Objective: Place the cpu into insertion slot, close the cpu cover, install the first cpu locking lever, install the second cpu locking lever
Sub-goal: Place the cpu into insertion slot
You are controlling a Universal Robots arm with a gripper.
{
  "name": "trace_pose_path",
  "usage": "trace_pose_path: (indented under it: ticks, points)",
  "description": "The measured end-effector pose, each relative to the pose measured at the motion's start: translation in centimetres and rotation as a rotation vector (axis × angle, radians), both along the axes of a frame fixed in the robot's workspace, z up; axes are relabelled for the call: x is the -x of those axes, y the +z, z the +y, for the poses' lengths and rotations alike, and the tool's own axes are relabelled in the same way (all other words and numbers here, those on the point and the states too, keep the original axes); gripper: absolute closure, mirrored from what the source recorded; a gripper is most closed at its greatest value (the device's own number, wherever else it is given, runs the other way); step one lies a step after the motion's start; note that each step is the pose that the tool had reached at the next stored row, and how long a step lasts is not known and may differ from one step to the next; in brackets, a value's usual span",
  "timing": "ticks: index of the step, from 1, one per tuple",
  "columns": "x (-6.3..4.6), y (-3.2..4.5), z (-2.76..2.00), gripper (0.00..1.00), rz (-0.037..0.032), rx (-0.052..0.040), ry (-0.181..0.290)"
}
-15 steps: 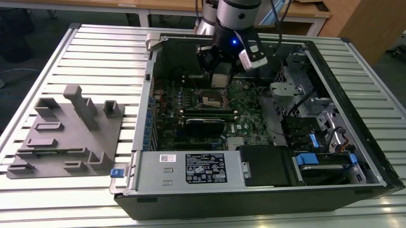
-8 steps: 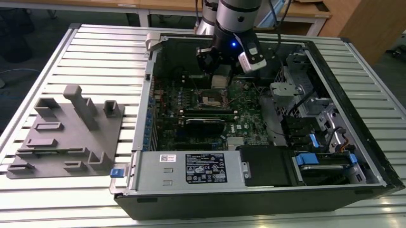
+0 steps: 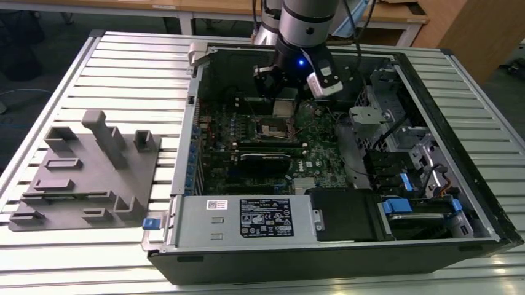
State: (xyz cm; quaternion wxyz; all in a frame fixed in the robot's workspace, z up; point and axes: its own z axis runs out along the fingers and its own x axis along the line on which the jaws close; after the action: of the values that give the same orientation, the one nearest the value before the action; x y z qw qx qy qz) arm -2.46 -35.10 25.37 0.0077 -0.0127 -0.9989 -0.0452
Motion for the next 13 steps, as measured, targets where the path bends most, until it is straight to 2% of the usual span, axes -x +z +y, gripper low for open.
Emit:
trace_pose_path:
  ticks: [13]
  points:
    - [0.29, -1.0, -0.03, 0.46, 0.0, 0.0, 0.0]
